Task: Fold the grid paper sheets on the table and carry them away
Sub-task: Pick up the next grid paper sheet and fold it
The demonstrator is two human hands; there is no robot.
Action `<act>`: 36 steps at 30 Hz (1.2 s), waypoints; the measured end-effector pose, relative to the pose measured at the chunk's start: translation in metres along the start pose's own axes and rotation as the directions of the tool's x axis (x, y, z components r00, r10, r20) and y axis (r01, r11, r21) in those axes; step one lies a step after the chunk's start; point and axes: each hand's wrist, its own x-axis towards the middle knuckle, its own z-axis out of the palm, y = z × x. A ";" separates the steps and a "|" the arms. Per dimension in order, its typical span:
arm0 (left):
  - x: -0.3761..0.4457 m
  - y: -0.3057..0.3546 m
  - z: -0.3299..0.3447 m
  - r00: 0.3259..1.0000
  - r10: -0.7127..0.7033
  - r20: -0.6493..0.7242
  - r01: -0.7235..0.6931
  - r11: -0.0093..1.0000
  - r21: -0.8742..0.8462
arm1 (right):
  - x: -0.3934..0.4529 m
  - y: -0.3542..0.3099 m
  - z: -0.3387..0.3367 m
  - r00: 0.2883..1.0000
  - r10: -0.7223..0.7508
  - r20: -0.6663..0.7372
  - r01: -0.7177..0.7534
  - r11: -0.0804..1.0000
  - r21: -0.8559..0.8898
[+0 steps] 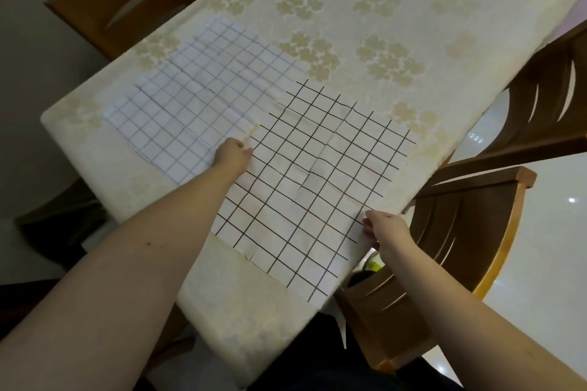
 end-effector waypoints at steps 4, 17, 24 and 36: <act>0.004 0.010 0.000 1.000 -0.028 0.013 0.028 0.999 0.035 | -0.005 0.002 0.004 1.000 0.026 0.010 -0.026 0.999 0.034; -0.006 0.024 -0.008 1.000 0.022 0.000 -0.022 0.961 -0.274 | -0.022 -0.012 -0.009 0.996 -0.082 0.039 0.080 0.996 0.050; -0.027 0.019 -0.035 0.998 0.058 0.013 -0.038 0.792 -0.609 | -0.047 -0.031 -0.025 0.978 -0.198 0.062 0.198 0.980 0.020; -0.104 -0.011 -0.117 0.964 0.252 -0.079 -0.219 0.598 -0.771 | -0.104 -0.069 -0.054 0.866 -0.491 0.096 0.488 0.871 0.054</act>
